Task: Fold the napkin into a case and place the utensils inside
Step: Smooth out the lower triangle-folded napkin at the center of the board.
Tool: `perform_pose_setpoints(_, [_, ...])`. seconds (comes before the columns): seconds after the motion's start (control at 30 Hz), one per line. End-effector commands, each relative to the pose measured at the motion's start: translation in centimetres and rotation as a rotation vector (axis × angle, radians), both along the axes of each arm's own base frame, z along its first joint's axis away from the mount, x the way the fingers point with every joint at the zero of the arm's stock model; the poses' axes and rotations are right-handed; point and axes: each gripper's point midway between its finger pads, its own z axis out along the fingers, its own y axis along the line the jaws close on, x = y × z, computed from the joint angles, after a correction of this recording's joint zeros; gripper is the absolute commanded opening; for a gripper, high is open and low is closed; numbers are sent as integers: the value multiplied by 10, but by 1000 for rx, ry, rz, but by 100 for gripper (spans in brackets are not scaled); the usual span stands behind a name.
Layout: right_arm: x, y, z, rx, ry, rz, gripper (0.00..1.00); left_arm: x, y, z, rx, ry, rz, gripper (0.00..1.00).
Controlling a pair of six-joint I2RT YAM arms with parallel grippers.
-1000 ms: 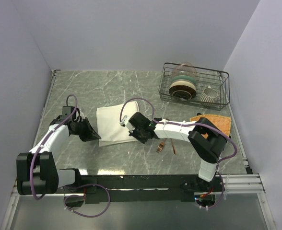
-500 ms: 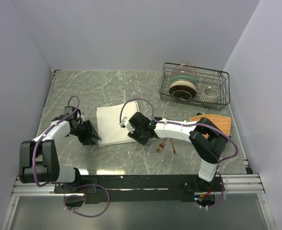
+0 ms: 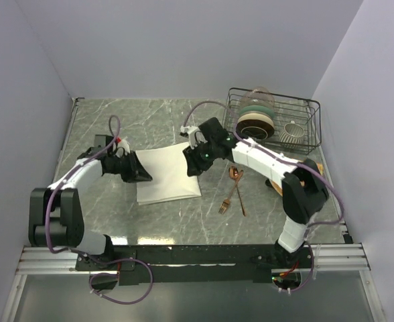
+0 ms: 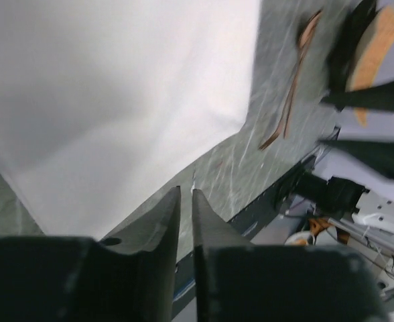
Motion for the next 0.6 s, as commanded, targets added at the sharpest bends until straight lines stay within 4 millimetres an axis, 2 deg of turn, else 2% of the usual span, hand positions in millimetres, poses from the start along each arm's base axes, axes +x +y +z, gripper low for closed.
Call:
perform_pose_setpoints(0.0, [-4,18,-21,74,250,-40,41,-18,-11,-20,-32,91,-34,15])
perform_pose_setpoints(0.07, [-7,18,-40,61,302,-54,36,-28,-8,-37,-5,162,-27,11])
perform_pose_setpoints(0.2, [-19,17,-72,31,411,-84,35,-45,0,-74,55,312,20,1])
perform_pose_setpoints(0.23, [-23,13,-83,6,436,-92,35,-47,2,-79,71,329,27,1])
perform_pose_setpoints(0.33, [-31,6,-100,-38,484,-115,34,-53,8,-93,114,400,42,1])
perform_pose_setpoints(0.43, [-41,1,-106,-51,523,-133,34,-58,16,-103,163,446,71,1])
perform_pose_setpoints(0.57, [-56,0,-103,-39,558,-136,36,-64,21,-102,169,455,85,1])
